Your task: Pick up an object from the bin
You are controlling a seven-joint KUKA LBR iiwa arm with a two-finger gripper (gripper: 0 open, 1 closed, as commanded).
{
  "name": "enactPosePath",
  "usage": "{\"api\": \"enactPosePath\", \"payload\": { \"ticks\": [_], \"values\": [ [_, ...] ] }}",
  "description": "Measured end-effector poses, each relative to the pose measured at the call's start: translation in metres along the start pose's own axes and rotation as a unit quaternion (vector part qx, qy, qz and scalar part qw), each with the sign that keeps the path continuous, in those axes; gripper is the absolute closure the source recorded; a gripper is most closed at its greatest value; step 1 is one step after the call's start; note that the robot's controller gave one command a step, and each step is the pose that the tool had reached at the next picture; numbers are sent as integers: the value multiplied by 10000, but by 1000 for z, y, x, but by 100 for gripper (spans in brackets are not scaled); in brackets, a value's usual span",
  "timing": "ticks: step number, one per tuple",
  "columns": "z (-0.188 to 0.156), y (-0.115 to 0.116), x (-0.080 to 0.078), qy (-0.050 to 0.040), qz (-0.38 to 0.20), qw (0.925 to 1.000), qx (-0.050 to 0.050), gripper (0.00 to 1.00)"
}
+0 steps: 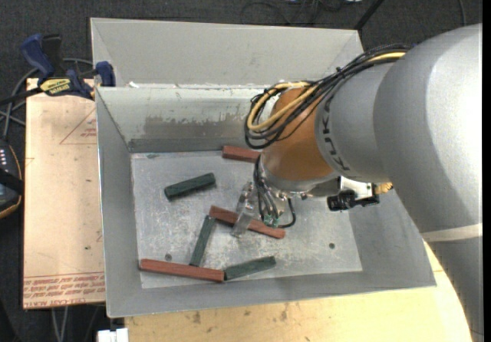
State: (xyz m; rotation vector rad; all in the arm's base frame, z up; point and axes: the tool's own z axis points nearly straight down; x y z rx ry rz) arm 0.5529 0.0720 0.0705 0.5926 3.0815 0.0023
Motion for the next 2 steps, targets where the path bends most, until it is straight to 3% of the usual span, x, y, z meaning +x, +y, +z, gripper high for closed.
{"api": "enactPosePath", "payload": {
  "ticks": [1,2],
  "values": [
    [-48,1,-1,-5,-10,10000,-7,100],
    [-51,1,-2,10,-18,10000,3,100]
  ]
}}
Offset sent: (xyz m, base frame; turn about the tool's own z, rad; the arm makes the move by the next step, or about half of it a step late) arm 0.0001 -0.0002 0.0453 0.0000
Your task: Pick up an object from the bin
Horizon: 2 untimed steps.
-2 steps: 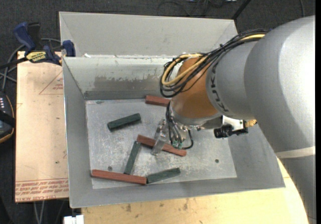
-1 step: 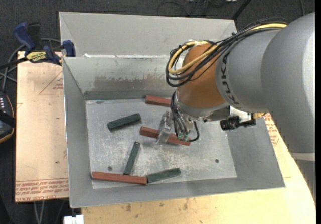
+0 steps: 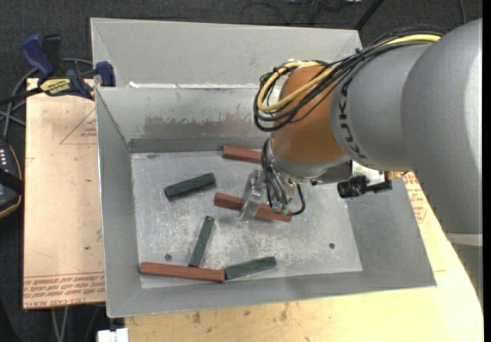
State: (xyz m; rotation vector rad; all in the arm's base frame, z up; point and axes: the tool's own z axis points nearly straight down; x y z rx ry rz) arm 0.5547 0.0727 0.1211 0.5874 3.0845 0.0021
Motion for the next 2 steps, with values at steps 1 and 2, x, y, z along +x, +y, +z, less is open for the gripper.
{"api": "enactPosePath", "payload": {
  "ticks": [1,2],
  "values": [
    [-17,1,-1,-6,-8,10000,-5,100],
    [-66,2,-2,-22,-20,10000,-13,100]
  ]
}}
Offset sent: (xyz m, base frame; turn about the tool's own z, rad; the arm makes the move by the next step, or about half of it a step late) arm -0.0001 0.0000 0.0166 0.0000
